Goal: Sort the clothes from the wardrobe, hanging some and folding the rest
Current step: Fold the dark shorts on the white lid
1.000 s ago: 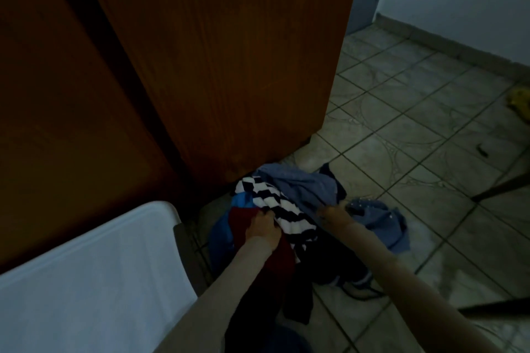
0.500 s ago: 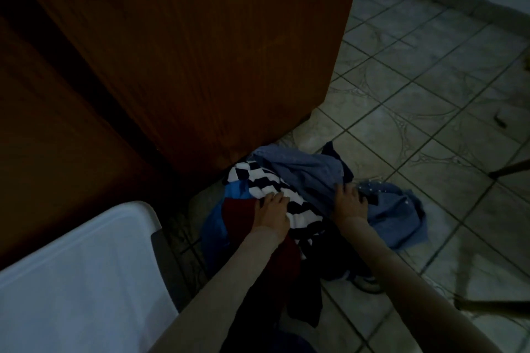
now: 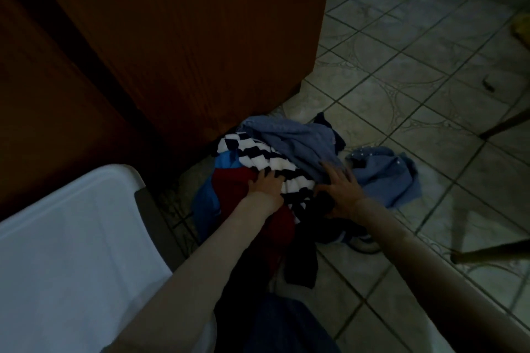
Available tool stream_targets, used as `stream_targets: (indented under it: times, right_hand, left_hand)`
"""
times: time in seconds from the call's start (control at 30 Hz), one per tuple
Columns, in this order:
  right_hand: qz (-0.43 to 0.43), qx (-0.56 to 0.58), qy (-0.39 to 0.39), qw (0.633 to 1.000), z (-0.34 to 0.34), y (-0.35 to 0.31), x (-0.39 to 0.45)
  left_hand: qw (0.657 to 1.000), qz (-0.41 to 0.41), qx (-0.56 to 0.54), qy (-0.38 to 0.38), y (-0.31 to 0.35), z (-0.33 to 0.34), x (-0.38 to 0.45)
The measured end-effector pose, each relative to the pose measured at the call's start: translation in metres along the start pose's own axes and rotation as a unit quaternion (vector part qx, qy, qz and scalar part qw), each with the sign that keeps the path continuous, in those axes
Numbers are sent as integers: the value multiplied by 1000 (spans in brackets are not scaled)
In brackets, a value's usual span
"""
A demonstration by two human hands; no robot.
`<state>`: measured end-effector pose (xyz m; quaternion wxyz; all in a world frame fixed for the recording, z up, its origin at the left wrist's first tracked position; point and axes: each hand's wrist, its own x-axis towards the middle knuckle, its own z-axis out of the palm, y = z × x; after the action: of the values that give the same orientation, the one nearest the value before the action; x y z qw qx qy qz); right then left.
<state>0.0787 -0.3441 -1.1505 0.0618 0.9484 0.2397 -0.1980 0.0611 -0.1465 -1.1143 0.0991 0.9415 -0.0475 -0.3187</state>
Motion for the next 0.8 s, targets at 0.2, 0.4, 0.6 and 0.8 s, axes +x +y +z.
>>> stream_targets:
  times: [0.2,0.4,0.6,0.8]
  right_hand:
    - [45,-68,88,993,19,-21,-5]
    - [104,-49,163,980,29,-29,-10]
    - [167,-59,115,978,17,-44,-34]
    - [186,6,223,957,13,-25,-44]
  left_hand:
    - [1000,2,15,-8,1,13,-24]
    - [999,-5,38,-7,-6,26,-40]
    - [999,1,32,-12,-4,26,-45]
    - [1000,14,9,18,-3,23,-50]
